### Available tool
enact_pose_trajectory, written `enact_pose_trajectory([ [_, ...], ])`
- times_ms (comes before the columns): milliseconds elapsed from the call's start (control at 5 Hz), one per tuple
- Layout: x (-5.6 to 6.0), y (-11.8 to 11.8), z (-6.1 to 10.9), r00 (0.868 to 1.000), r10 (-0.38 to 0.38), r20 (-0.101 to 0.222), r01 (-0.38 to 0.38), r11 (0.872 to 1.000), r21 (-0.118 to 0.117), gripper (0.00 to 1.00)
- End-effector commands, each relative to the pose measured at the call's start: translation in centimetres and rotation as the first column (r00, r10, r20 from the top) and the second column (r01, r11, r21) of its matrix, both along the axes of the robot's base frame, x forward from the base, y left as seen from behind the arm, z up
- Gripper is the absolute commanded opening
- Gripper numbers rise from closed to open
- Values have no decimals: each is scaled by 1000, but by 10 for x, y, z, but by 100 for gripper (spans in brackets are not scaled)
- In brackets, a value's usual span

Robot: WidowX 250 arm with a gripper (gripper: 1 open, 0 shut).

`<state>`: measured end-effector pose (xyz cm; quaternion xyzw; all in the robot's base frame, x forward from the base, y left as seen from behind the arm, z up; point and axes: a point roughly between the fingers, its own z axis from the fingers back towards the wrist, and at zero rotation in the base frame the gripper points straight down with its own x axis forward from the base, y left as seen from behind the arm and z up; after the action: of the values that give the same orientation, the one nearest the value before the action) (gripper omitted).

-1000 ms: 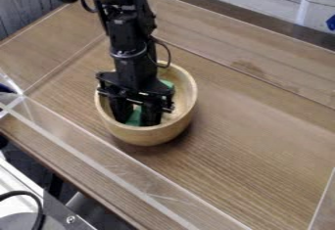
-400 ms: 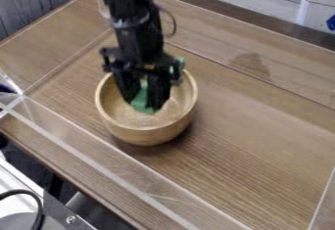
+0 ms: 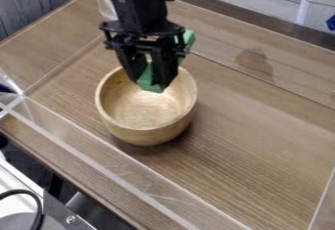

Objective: Remove the green block from inside the brown bowl and put it on the table

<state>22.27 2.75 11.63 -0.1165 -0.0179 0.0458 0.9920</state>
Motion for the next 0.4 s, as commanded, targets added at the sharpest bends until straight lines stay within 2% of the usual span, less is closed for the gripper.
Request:
enact_pose_trajectory([
  [0,11,-19,17,999,-23,42,23,1000,-8,0],
  [200,19,-43,18,999,-35,27,35,999,-29,0],
])
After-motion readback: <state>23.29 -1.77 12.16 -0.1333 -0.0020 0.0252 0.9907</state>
